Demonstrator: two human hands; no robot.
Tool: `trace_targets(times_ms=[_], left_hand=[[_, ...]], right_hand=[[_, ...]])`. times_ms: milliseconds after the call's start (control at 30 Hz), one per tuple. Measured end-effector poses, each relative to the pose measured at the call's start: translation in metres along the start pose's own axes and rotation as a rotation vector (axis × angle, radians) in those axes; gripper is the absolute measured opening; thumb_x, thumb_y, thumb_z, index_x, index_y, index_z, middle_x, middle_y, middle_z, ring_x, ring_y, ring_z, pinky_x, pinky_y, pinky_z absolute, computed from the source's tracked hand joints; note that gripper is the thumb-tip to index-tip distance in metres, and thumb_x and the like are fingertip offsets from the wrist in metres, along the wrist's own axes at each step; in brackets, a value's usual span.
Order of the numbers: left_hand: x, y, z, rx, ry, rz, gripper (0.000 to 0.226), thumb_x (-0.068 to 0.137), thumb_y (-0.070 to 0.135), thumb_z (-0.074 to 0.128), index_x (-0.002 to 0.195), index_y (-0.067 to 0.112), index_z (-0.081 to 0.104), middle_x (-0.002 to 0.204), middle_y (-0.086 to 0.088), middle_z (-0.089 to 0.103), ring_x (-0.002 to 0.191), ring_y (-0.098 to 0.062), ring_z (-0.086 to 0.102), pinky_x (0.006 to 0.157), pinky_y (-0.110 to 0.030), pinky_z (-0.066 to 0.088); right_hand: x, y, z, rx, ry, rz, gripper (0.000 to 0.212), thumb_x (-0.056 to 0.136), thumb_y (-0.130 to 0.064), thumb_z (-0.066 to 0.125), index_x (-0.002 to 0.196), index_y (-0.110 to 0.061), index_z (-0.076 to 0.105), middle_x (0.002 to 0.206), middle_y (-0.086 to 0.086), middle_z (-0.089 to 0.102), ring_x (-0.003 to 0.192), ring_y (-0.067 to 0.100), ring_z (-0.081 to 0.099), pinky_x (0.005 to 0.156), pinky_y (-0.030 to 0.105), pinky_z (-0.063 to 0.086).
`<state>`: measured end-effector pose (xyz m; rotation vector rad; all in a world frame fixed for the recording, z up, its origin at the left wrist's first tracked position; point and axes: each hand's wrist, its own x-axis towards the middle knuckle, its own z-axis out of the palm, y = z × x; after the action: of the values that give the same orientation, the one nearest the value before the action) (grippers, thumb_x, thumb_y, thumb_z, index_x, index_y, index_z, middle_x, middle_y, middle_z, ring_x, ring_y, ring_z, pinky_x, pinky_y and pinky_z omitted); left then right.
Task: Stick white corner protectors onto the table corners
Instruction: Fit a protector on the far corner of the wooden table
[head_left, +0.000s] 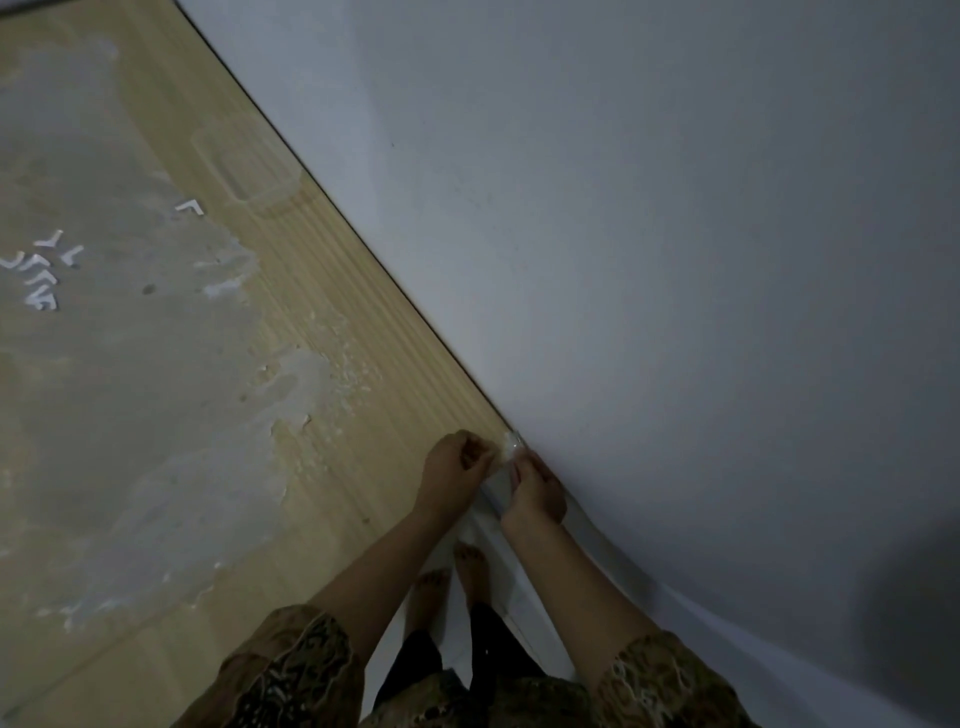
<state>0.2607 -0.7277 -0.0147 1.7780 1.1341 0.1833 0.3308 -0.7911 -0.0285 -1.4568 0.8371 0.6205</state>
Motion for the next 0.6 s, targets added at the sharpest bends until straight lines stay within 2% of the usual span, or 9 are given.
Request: trace_targets(times_ms=[133, 300, 467, 600], left_hand=[[0.008, 0.001, -0.001, 0.116, -0.053, 0.086, 0.026, 0.081, 0.023, 0.070, 0.100, 0.006, 0.066, 0.096, -0.011, 0.060, 0.079, -0.020, 0.058, 0.070, -0.018, 0.039], [0.013, 0.003, 0.003, 0.212, -0.080, 0.117, 0.030, 0.078, 0.028, 0.073, 0.100, 0.010, 0.068, 0.098, -0.012, 0.058, 0.090, -0.026, 0.059, 0.076, -0.028, 0.043], [0.015, 0.009, 0.007, 0.260, -0.062, 0.080, 0.030, 0.078, 0.037, 0.070, 0.098, 0.015, 0.068, 0.100, -0.008, 0.059, 0.096, -0.023, 0.058, 0.076, -0.032, 0.046], [0.018, 0.011, 0.009, 0.272, -0.063, 0.041, 0.029, 0.076, 0.036, 0.070, 0.099, 0.018, 0.068, 0.102, -0.005, 0.058, 0.098, -0.022, 0.058, 0.075, -0.032, 0.047]], right_hand=[[0.000, -0.002, -0.002, 0.064, -0.022, 0.002, 0.018, 0.078, 0.002, 0.073, 0.096, -0.001, 0.071, 0.100, 0.016, 0.070, 0.087, 0.022, 0.066, 0.078, 0.025, 0.051], [-0.002, -0.002, 0.005, 0.103, -0.003, 0.003, 0.026, 0.078, 0.006, 0.071, 0.104, 0.008, 0.069, 0.101, 0.019, 0.069, 0.091, 0.027, 0.066, 0.085, 0.030, 0.053], [-0.001, -0.003, 0.007, 0.085, 0.009, -0.014, 0.023, 0.080, 0.006, 0.068, 0.104, 0.008, 0.068, 0.098, 0.017, 0.067, 0.088, 0.026, 0.063, 0.087, 0.034, 0.053], [0.003, 0.001, 0.002, 0.002, 0.029, -0.065, 0.012, 0.077, 0.007, 0.070, 0.086, -0.001, 0.071, 0.102, 0.022, 0.070, 0.091, 0.029, 0.065, 0.088, 0.037, 0.054]])
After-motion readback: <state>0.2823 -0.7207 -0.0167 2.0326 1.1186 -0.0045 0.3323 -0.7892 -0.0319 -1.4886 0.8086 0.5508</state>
